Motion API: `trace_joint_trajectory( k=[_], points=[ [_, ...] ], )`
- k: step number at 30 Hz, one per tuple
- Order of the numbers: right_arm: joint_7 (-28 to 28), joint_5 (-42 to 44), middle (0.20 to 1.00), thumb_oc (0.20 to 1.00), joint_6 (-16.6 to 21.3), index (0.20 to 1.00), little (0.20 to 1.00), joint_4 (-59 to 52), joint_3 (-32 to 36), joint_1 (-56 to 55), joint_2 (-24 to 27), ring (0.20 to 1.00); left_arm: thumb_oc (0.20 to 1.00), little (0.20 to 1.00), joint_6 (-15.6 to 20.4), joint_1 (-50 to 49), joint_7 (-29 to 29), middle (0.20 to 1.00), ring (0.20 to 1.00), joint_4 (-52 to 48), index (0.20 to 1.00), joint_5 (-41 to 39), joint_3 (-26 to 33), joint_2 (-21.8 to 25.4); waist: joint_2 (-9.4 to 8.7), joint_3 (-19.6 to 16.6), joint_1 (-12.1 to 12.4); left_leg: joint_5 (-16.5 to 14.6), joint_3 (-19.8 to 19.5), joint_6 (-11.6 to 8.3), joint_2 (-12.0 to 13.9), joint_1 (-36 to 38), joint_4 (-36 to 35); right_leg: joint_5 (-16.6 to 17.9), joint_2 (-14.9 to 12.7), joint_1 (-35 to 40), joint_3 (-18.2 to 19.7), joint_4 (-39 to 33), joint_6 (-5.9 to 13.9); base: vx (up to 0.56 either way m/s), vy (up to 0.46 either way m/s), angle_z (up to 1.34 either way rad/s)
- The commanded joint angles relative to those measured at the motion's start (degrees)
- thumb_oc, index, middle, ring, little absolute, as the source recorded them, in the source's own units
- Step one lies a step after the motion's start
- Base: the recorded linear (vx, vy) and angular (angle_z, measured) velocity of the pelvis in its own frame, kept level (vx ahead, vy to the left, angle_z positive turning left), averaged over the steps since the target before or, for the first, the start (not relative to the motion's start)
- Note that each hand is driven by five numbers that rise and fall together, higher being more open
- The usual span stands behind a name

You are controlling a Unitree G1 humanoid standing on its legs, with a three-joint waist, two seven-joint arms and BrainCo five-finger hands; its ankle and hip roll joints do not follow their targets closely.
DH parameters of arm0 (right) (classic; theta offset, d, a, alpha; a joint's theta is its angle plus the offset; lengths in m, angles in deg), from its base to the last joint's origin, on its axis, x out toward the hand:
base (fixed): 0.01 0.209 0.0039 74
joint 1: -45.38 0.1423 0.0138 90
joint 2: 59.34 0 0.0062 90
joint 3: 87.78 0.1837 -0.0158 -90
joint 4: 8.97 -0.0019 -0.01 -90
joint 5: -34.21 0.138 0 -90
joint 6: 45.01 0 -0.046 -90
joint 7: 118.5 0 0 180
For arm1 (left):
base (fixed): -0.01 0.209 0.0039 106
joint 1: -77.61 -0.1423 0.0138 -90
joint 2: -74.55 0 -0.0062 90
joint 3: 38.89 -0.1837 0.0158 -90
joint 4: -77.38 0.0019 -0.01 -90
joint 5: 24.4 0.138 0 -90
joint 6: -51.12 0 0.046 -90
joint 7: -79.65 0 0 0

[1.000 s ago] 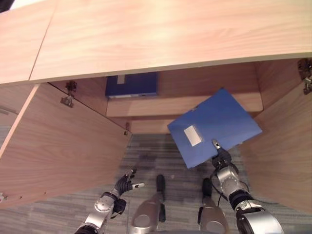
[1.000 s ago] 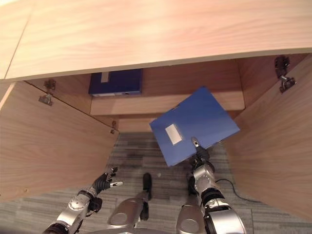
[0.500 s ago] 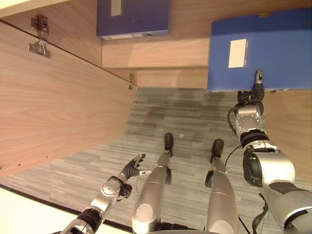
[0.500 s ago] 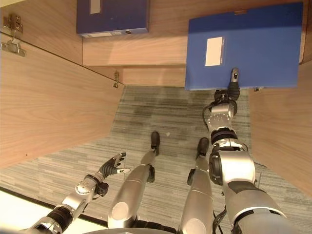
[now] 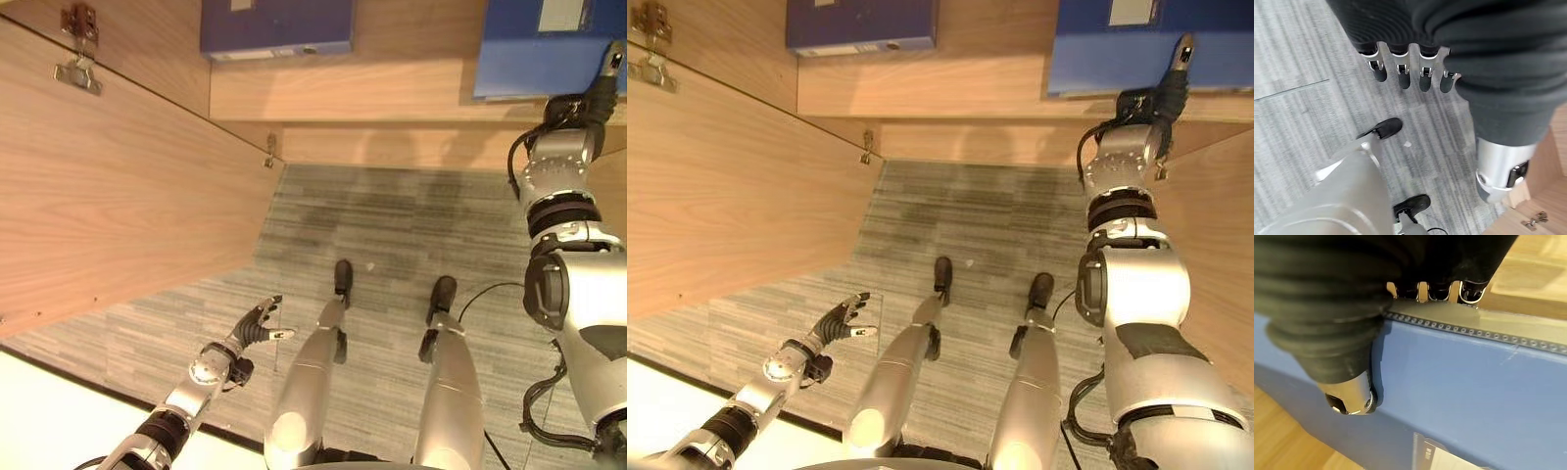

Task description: Put the empty folder in the office cabinet

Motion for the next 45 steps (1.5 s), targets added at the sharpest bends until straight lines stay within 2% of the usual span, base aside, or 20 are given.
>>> trace_joint_trajectory(
  k=[1, 10, 20, 29, 30, 31, 32, 38, 45],
  points=[
    [-0.4, -2.1, 0.200, 0.200, 2.6, 0.200, 0.200, -2.9, -3.7, -0.9, 2.1, 0.200, 1.000, 1.000, 1.1, -2.1, -0.1, 1.000, 1.000, 1.6, 1.000, -0.5, -1.2, 1.9, -2.34, -5.3, 1.4, -11.6, 0.5, -3.49, 1.6, 1.3, 7.0, -3.3, 0.0, 4.2, 1.7, -3.9, 4.41, 0.04, -0.017, 0.03],
    [1.8, -3.7, 0.200, 0.200, 2.4, 0.200, 0.200, -3.0, -5.5, 3.3, 3.3, 0.200, 1.000, 1.000, 0.3, -3.5, 0.1, 1.000, 1.000, 4.1, 1.000, 0.9, -1.4, 2.3, -3.76, -6.6, 1.5, -11.8, -0.3, -3.78, 1.6, 6.1, 4.9, -4.1, 0.2, 9.5, 0.7, -5.3, 4.35, 0.04, -0.018, 0.05],
    [2.9, -7.4, 0.200, 0.200, -1.9, 0.200, 0.200, 4.0, -10.6, 8.8, 8.7, 0.200, 1.000, 1.000, 0.5, -4.0, 0.6, 1.000, 1.000, 2.8, 1.000, -0.5, -1.7, 3.4, -4.02, -7.2, 3.0, -12.6, -1.4, -4.43, 1.7, 5.4, 7.3, -6.2, -0.5, 8.8, -0.4, -1.1, 4.18, 0.02, -0.029, 0.07],
    [4.1, -9.5, 0.200, 0.200, -3.3, 0.200, 0.200, 5.4, -15.1, 12.7, 14.4, 0.200, 1.000, 1.000, 0.6, -3.1, 1.6, 1.000, 1.000, 0.8, 1.000, -2.4, -2.4, 4.1, -3.14, -6.3, 4.2, -13.2, -3.0, -4.75, 2.0, -1.6, 12.5, -9.0, -1.5, 1.7, -0.8, 7.1, 4.13, -0.01, -0.013, 0.10],
    [4.2, -9.7, 0.200, 0.200, -3.3, 0.200, 0.200, 5.6, -15.6, 13.0, 15.4, 0.200, 1.000, 1.000, 0.6, -3.0, 1.7, 1.000, 1.000, 0.3, 1.000, -2.5, -2.5, 4.4, -3.05, -6.0, 4.2, -13.8, -3.2, -4.77, 2.0, -3.3, 14.4, -10.0, -1.8, 0.2, -0.7, 9.2, 4.09, 0.08, -0.034, 0.12],
    [4.4, -9.9, 0.200, 0.200, -3.4, 0.200, 0.200, 5.6, -16.2, 13.6, 16.1, 0.200, 1.000, 1.000, 0.7, -2.9, 1.7, 1.000, 1.000, 0.0, 1.000, -2.9, -2.5, 4.6, -3.17, -6.2, 4.2, -15.9, -3.8, -4.98, 2.1, -4.1, 15.9, -12.6, -1.9, -0.6, -0.1, 11.2, 4.32, 0.08, -0.053, 0.24],
    [4.6, -10.6, 0.200, 0.200, -3.5, 0.200, 0.200, 5.7, -17.3, 14.3, 17.1, 0.200, 1.000, 1.000, 0.6, -2.9, 1.7, 1.000, 1.000, -0.6, 1.000, -3.2, -2.7, 4.9, -3.16, -5.9, 4.1, -16.8, -4.3, -4.96, 2.1, -7.1, 19.4, -13.7, -2.2, -3.4, 0.3, 14.8, 4.14, 0.09, -0.040, 0.23],
    [5.0, -10.7, 0.200, 0.200, -3.3, 0.200, 0.200, 6.5, -19.1, 16.7, 17.7, 0.200, 1.000, 1.000, 0.4, -2.2, 2.7, 1.000, 1.000, -0.5, 1.000, -3.0, -2.9, 5.6, -3.02, -5.1, 4.2, -18.6, -5.3, -4.91, 2.1, -12.9, 25.1, -16.2, -2.7, -8.5, 0.4, 20.8, 3.66, -0.01, -0.038, 0.10],
    [5.3, -9.4, 0.200, 0.200, -2.4, 0.200, 0.200, 5.8, -19.3, 16.9, 17.3, 0.200, 1.000, 1.000, 0.2, -2.5, 2.9, 1.000, 1.000, -0.9, 1.000, -2.5, -2.9, 5.6, -2.35, -5.1, 4.1, -18.6, -5.6, -4.84, 1.7, -13.4, 24.2, -16.8, -2.2, -10.0, 1.0, 21.7, 3.35, 0.01, -0.020, 0.03]
  ],
)
